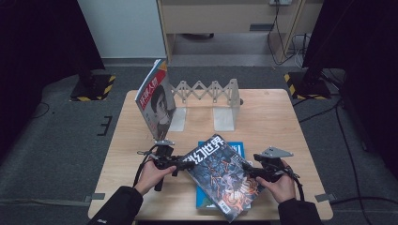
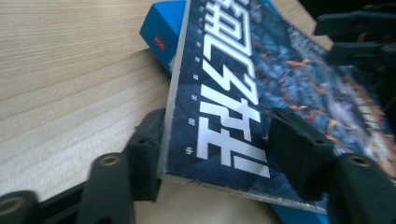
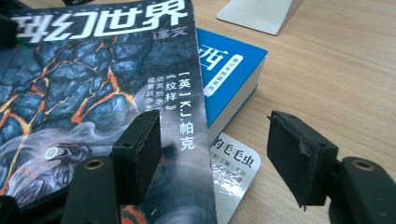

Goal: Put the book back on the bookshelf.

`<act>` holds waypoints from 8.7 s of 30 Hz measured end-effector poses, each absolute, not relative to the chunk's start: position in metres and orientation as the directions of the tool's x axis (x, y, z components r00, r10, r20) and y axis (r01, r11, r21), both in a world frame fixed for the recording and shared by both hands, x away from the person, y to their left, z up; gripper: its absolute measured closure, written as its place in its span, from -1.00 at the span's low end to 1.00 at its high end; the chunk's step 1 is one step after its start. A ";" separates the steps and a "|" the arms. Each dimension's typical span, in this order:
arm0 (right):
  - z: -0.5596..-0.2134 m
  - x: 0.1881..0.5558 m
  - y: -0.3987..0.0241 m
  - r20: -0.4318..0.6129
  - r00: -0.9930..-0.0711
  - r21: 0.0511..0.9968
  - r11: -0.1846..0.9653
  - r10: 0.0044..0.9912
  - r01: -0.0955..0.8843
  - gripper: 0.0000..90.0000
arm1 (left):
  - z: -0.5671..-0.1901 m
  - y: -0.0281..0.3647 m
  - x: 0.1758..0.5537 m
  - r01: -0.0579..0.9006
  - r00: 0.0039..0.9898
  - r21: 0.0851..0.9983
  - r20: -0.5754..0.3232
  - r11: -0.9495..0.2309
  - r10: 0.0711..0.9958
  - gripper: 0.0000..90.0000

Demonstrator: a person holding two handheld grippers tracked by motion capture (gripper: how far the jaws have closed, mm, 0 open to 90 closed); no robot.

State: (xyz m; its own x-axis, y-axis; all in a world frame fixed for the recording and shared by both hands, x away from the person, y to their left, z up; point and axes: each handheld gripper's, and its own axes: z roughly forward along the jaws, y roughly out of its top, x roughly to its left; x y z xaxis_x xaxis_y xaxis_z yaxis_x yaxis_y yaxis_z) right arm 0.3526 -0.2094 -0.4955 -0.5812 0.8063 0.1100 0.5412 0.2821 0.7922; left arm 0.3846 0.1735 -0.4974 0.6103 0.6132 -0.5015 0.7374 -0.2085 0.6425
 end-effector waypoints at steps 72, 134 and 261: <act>-0.499 0.359 -0.239 0.128 -0.470 0.810 0.182 0.873 0.557 -0.39 | -0.421 0.172 0.373 0.799 0.528 0.600 -0.671 -0.037 0.520 0.78; -0.534 0.376 -0.280 0.009 -0.339 0.698 0.237 0.941 0.676 -0.67 | -0.292 0.242 0.393 0.397 0.397 0.915 -0.240 0.070 0.886 0.82; -0.536 0.376 -0.278 0.008 -0.352 0.708 0.244 0.936 0.663 -0.73 | -0.352 0.195 0.477 0.361 0.144 0.929 0.028 -0.079 0.989 0.82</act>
State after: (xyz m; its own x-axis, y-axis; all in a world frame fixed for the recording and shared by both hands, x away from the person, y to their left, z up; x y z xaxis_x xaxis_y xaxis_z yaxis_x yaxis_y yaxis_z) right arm 0.3764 -0.2783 -0.5361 -0.3521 0.9359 0.0075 0.6633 0.2438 0.7075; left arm 0.4771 0.1951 -0.3524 0.1439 0.9892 0.0279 0.3612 -0.0787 0.9292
